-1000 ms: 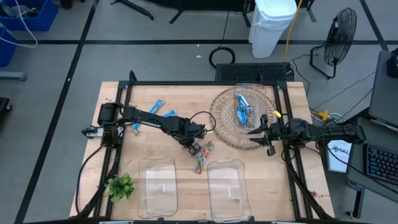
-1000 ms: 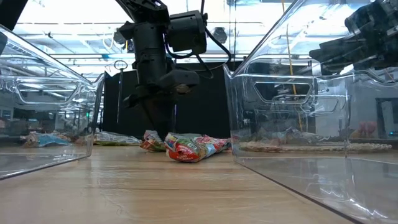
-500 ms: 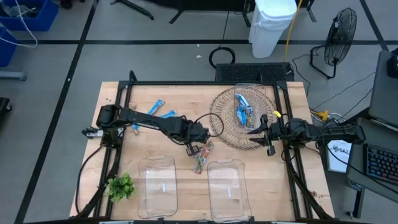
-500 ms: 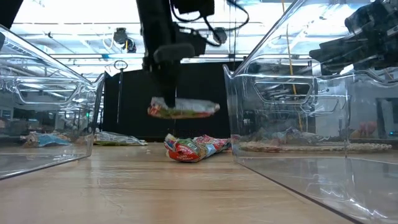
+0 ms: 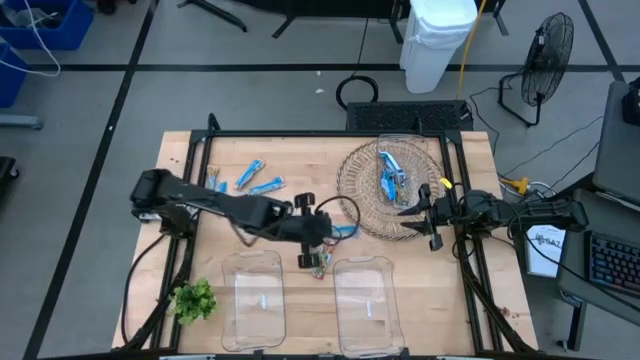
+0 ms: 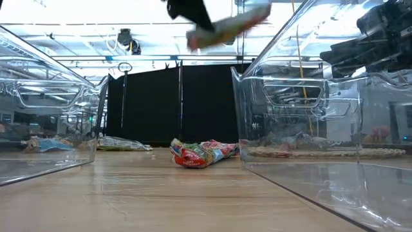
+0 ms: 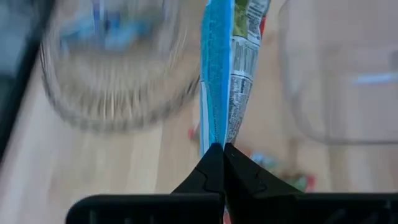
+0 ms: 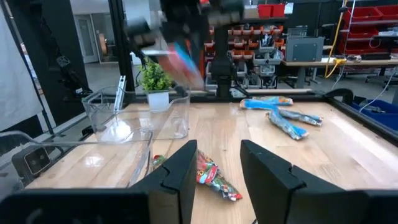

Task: Pick and place Granola Bars by type
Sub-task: Put the top red granola bar into the bottom middle transparent bin

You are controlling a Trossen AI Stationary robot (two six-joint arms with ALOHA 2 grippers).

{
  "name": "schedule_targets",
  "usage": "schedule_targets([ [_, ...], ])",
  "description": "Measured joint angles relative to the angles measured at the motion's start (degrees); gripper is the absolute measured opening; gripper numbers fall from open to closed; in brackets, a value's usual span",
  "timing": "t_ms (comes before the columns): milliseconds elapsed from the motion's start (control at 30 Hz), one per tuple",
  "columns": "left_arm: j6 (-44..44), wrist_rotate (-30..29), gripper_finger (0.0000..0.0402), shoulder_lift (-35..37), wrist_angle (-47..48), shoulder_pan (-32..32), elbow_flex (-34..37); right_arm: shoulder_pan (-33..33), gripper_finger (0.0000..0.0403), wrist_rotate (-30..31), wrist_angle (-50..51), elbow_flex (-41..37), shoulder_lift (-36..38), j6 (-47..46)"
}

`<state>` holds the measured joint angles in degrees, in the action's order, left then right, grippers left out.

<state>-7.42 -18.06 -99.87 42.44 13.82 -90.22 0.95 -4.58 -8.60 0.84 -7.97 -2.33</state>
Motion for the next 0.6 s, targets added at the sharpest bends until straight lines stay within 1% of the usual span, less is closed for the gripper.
schedule_targets([
  [67, 3.84, 0.65, 0.0001, 2.04, -4.59, 1.56, 1.12, 0.00, 0.0114, 0.02, -0.15, 0.00, -0.24, -0.01],
  [133, 8.40, 4.84, 0.0001, 3.82, -11.40, 3.20, 3.16, 0.00, 0.0114, 0.00, 0.19, 0.00, -0.35, 0.00],
  [233, 14.29, 16.21, 0.0001, 5.46, -22.19, 4.76, 7.95, 0.00, 0.0114, 0.00, 0.07, 0.00, -0.68, 0.00],
  [300, 15.75, 23.57, 0.0001, 5.61, -29.80, 4.91, 11.35, 0.00, 0.0114, 0.02, -0.16, 0.00, -0.91, -0.02],
  [367, 15.19, 28.59, 0.0001, 5.93, -35.46, 4.71, 14.21, 0.00, 0.0114, 0.00, -0.03, 0.00, -1.03, -0.02],
  [433, 12.36, 32.40, 0.0001, 6.08, -43.37, 4.05, 16.57, 0.00, 0.0114, 0.00, -0.12, 0.00, -1.10, 0.00],
  [533, 6.39, 35.57, 0.0002, 6.22, -54.08, 2.77, 19.76, 0.00, 0.0114, 0.00, -0.10, 0.00, -1.11, 0.00],
  [600, 3.28, 36.31, 0.0001, 6.10, -57.82, 1.80, 20.56, 0.00, 0.0114, 0.00, -0.09, 0.00, -1.11, -0.02],
])
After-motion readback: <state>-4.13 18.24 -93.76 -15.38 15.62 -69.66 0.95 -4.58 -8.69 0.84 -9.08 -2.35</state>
